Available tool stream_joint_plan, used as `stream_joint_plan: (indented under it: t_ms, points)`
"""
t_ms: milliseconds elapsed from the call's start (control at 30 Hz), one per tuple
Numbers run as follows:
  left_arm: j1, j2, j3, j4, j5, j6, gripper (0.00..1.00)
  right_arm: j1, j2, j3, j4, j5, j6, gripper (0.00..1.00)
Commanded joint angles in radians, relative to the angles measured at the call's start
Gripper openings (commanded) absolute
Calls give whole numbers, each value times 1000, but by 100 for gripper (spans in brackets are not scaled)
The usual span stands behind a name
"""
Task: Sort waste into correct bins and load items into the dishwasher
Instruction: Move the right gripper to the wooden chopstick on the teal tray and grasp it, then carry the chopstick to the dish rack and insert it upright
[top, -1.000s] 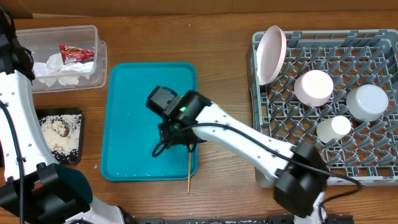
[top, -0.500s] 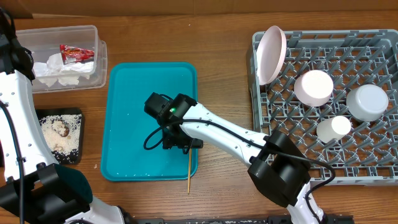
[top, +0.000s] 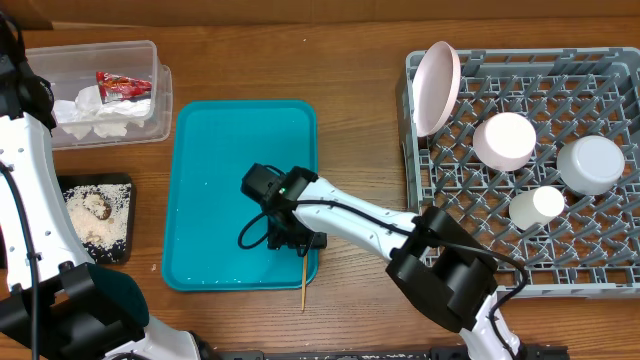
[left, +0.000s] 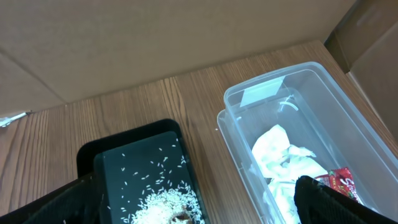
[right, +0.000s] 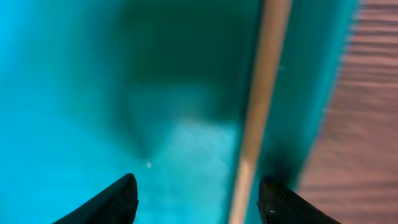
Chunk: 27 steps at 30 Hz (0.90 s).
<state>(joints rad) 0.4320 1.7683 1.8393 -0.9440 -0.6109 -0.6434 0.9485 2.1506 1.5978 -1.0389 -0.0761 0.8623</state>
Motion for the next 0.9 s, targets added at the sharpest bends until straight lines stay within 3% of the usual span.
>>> stream_joint_plan:
  t_ms: [0,167,233,367,533,733,867]
  points:
    - [-7,5,0,2,-17,16,100,14,12,-32,2,-16,-21,64]
    - [-7,5,0,2,-17,16,100,18,12,-33,6,-15,-21,63]
    - [-7,5,0,2,-17,16,100,22,12,-33,11,-11,-21,57]
    - [-7,5,0,2,-17,16,100,34,12,-33,18,69,-16,29]
    - [-7,5,0,2,-17,16,100,40,12,-28,20,97,-1,6]
    - [-7,5,0,1,-17,16,100,2,0,102,-124,87,-17,4]
    - [-7,5,0,2,-17,16,100,-60,-37,251,-255,132,-146,4]
